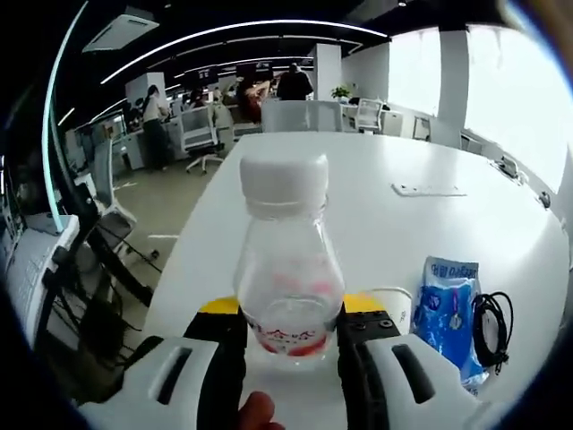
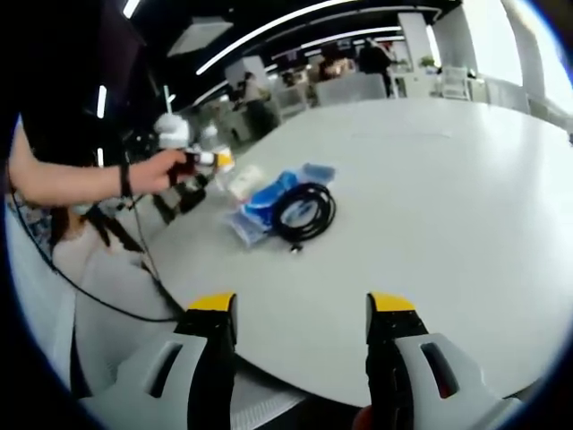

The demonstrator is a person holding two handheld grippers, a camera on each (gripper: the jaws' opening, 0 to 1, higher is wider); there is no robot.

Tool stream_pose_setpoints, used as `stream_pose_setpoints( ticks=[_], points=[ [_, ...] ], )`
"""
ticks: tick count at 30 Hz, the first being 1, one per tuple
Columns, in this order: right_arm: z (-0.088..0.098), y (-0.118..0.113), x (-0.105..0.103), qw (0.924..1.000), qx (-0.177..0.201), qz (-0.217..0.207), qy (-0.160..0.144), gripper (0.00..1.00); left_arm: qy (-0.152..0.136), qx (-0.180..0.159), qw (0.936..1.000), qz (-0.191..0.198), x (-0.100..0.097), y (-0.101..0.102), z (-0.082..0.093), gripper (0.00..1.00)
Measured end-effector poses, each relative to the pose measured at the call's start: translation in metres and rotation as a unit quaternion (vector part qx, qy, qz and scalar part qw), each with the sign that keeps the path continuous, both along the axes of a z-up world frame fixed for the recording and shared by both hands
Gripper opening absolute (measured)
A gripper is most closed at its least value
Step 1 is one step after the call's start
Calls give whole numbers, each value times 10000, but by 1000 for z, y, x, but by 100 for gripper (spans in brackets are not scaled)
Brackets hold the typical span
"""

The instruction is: Arrange the tabletop items into an orderly group along one side of the table until the central work area is clear of visible clutter.

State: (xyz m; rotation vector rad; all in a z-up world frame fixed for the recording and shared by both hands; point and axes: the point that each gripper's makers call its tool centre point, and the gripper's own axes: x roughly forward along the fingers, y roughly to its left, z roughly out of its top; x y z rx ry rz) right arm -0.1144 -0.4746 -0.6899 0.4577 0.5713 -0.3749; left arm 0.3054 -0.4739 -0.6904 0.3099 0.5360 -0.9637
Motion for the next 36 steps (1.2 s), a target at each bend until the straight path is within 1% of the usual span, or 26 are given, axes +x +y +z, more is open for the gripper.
stream_pose_setpoints(
  ticks=[3, 4, 7, 16, 26, 31, 34, 35, 36],
  points=[
    [-1, 1, 1, 10000, 12, -1, 6, 56, -81, 88, 9999, 22, -6, 2, -3, 38],
    [-2, 1, 1, 10000, 20, 9, 7, 56, -109, 25, 9999, 61, -6, 3, -2, 38],
    [-2, 3, 3, 10000, 27, 54, 19, 56, -158, 62, 9998, 86, -7, 3, -1, 38],
    [-2, 5, 7, 9999, 26, 106, -17, 56, -85, 63, 9998, 188, -11, 4, 1, 38],
    [-2, 6, 2, 10000, 19, 75, -2, 56, -20, 96, 9996, 283, -18, -1, 1, 38],
    [-1, 4, 0, 10000, 21, -12, -59, 56, -10, 144, 9994, 321, -21, -1, 0, 38],
    [-3, 5, -2, 10000, 35, -1, -41, 56, 47, 153, 9992, 356, -21, -2, 0, 39],
    [-3, 6, -2, 10000, 37, 4, -34, 56, 157, 64, 9990, 416, -22, -2, 0, 39],
    [-3, 6, -3, 10000, 44, 2, -37, 56, 188, 4, 9989, 428, -21, -3, 1, 39]
  ],
)
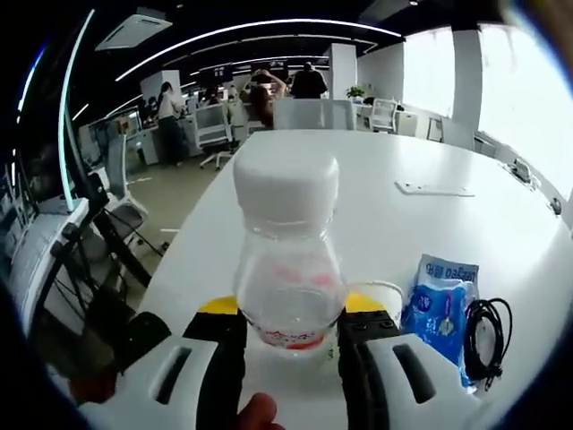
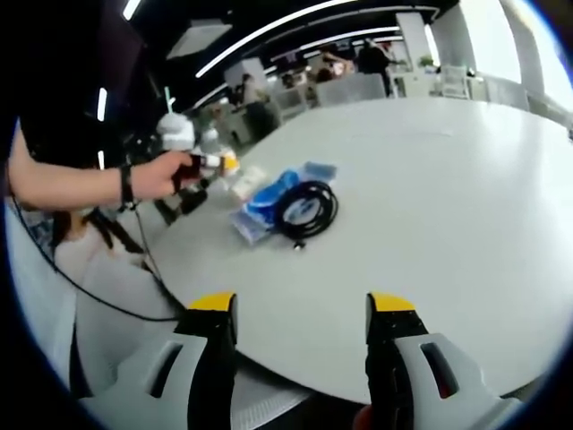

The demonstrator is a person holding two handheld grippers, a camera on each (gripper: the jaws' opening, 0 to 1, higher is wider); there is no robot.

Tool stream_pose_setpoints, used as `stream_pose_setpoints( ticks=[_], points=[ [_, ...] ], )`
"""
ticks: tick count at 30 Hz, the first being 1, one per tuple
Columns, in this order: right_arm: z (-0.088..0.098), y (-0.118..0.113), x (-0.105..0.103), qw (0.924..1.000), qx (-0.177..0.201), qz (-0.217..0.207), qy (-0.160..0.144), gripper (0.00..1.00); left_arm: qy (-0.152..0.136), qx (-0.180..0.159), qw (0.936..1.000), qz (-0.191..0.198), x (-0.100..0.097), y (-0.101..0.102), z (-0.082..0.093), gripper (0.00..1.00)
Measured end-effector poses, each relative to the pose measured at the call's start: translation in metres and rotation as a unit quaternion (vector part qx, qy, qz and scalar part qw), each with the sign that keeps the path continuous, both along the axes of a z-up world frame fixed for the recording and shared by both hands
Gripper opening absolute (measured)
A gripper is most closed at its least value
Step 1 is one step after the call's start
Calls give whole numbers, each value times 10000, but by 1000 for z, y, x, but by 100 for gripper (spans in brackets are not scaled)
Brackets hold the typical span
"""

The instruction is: Arrange the tabletop items into an orderly group along one side of the table until the central work area is clear of visible clutter.

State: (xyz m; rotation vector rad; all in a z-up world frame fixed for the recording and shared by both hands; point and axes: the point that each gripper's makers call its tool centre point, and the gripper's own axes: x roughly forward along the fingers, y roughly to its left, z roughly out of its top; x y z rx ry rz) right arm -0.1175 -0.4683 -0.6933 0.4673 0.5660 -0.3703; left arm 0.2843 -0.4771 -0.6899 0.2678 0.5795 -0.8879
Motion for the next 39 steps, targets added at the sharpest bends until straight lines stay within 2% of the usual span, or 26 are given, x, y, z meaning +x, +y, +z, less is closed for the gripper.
stream_pose_setpoints(
  ticks=[15, 22, 24, 27, 29, 37, 39],
  points=[
    [2, -2, 0, 10000, -27, 6, -56, 56, 73, 64, 9999, -83, -3, 0, 0, 46],
    [2, 1, 0, 10000, -19, 22, -58, 56, 125, -90, 9997, -175, -4, 2, 2, 50],
    [2, 1, 0, 10000, -15, 28, -57, 56, 179, -150, 9993, -290, -4, 0, 2, 52],
    [3, 1, -1, 10000, -22, 16, -58, 56, 84, -198, 9982, -560, -4, -3, 7, 53],
    [4, 0, -2, 10000, -44, 13, -60, 56, -37, -60, 9964, -845, -4, -3, 7, 53],
    [3, 2, -7, 10000, -28, -22, -54, 56, 136, -289, 9914, -1271, 2, -7, 13, 50],
    [3, 2, -7, 10000, -21, -26, -56, 56, 386, -540, 9883, -1375, -5, -14, 16, 49]
  ],
)
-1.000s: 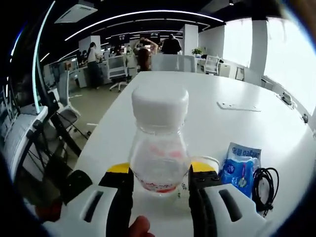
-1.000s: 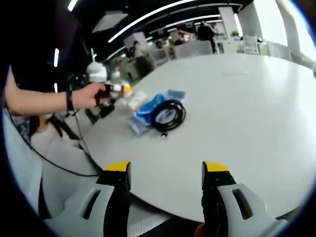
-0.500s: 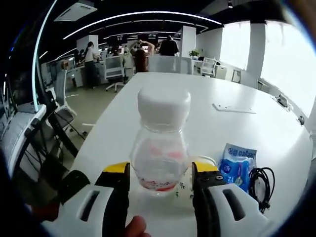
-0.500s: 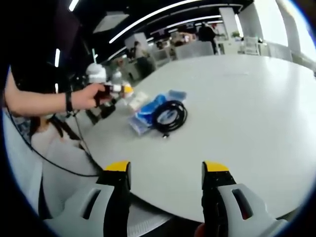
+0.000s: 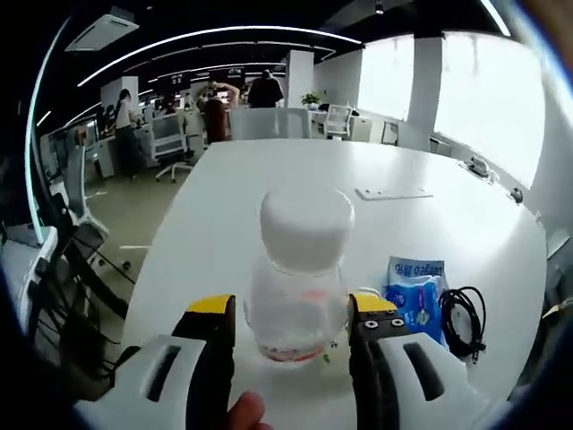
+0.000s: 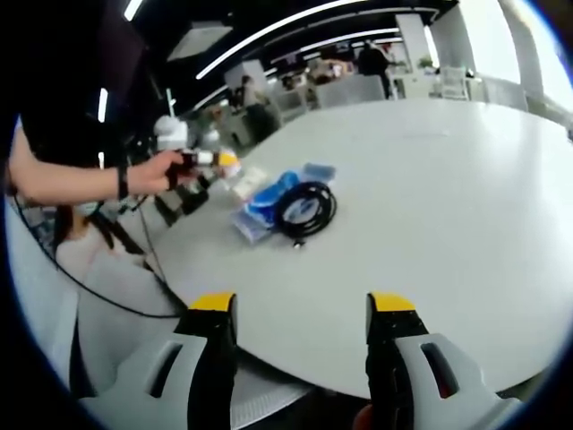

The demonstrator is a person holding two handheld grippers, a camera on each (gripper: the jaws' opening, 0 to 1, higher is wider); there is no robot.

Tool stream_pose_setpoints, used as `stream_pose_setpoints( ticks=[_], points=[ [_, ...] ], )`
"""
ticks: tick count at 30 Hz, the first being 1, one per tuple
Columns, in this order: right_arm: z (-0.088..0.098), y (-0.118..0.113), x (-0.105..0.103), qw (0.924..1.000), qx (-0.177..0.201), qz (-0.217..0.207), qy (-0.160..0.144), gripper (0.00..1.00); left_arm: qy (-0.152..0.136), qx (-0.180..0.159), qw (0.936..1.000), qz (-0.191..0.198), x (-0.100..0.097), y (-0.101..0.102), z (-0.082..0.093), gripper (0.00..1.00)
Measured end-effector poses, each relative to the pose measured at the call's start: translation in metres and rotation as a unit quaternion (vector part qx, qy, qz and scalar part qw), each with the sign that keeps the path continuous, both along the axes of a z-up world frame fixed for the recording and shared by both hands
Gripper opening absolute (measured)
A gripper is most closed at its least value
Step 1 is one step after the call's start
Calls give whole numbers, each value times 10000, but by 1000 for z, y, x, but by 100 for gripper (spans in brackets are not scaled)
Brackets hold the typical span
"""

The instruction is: Arrange the tabletop items into an orderly group along one side of the table until the central work area is clear of visible clutter.

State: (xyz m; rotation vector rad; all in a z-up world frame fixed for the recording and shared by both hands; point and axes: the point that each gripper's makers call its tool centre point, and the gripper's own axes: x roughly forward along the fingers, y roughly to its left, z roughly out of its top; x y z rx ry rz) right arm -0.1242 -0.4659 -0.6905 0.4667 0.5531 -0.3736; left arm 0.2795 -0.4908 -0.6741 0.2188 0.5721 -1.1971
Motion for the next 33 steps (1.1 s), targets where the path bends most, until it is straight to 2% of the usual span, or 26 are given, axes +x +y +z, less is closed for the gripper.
stream_pose_setpoints(
  ticks=[3, 6, 15, 21, 23, 24, 27, 33],
  points=[
    [0, 1, 1, 10000, 11, 19, 5, 56, -207, 167, 9996, -78, 2, 0, -3, 43],
    [2, 0, 3, 10000, -9, 28, -15, 56, -137, 130, 9998, 8, 2, 1, -3, 42],
    [4, -3, 6, 10000, -45, 42, -20, 56, -196, 150, 9985, 487, 1, 2, -3, 42],
    [6, -4, 6, 10000, -63, 61, -21, 56, -103, 205, 9978, 614, 1, 4, -4, 44],
    [6, -5, 5, 10000, -66, 39, -24, 56, 125, 191, 9981, 568, -6, 4, -5, 48],
    [6, -6, 4, 10000, -62, 11, -32, 56, 88, 207, 9982, 556, -6, 5, -5, 51],
    [5, -7, 2, 10000, -50, -36, -41, 56, 43, 227, 9983, 537, -10, 12, -3, 52],
    [3, -7, 0, 10000, -29, -69, -33, 56, 86, 132, 9971, 739, -14, 34, 0, 51]
  ],
)
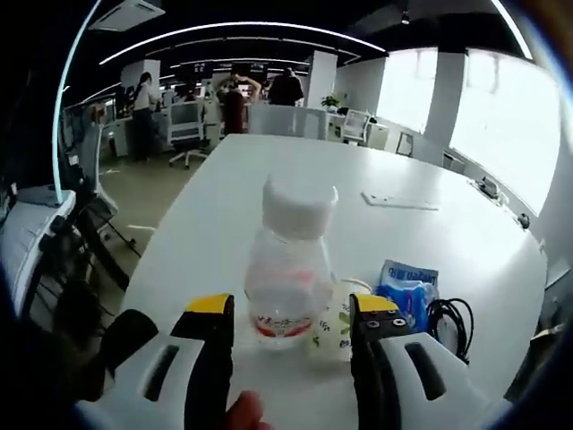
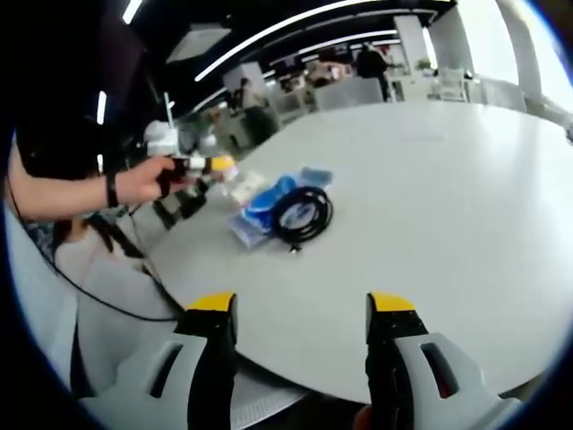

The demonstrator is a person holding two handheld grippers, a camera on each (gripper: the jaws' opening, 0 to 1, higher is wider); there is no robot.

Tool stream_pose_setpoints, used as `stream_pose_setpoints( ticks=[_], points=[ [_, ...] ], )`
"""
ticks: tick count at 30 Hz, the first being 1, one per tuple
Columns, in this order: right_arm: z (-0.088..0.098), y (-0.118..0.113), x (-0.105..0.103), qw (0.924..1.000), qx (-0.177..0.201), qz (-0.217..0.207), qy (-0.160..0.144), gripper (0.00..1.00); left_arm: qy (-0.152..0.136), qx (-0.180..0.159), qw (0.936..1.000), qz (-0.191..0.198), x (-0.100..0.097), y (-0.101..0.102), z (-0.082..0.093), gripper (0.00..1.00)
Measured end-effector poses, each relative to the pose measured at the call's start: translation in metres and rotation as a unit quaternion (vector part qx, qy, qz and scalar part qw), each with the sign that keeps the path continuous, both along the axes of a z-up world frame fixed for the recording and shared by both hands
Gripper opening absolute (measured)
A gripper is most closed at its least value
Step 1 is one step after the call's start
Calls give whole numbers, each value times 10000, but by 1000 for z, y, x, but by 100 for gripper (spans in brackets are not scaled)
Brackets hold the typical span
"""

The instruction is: Arrange the tabletop items into an orderly group along one side of the table until the central work area is clear of visible clutter.

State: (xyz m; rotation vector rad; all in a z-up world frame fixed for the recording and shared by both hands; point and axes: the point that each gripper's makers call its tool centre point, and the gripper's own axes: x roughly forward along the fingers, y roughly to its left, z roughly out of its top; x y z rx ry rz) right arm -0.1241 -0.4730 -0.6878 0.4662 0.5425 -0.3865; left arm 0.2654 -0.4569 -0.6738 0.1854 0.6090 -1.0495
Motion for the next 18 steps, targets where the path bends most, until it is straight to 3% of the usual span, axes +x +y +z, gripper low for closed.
stream_pose_setpoints(
  ticks=[10, 18],
  points=[
    [-6, 4, 2, 10000, 52, 58, 20, 56, 123, 89, 9998, 144, -23, 48, -15, 50],
    [-5, 5, 11, 9999, 42, 145, -12, 56, 238, 155, 9996, -55, -58, 55, -20, 49]
  ],
)
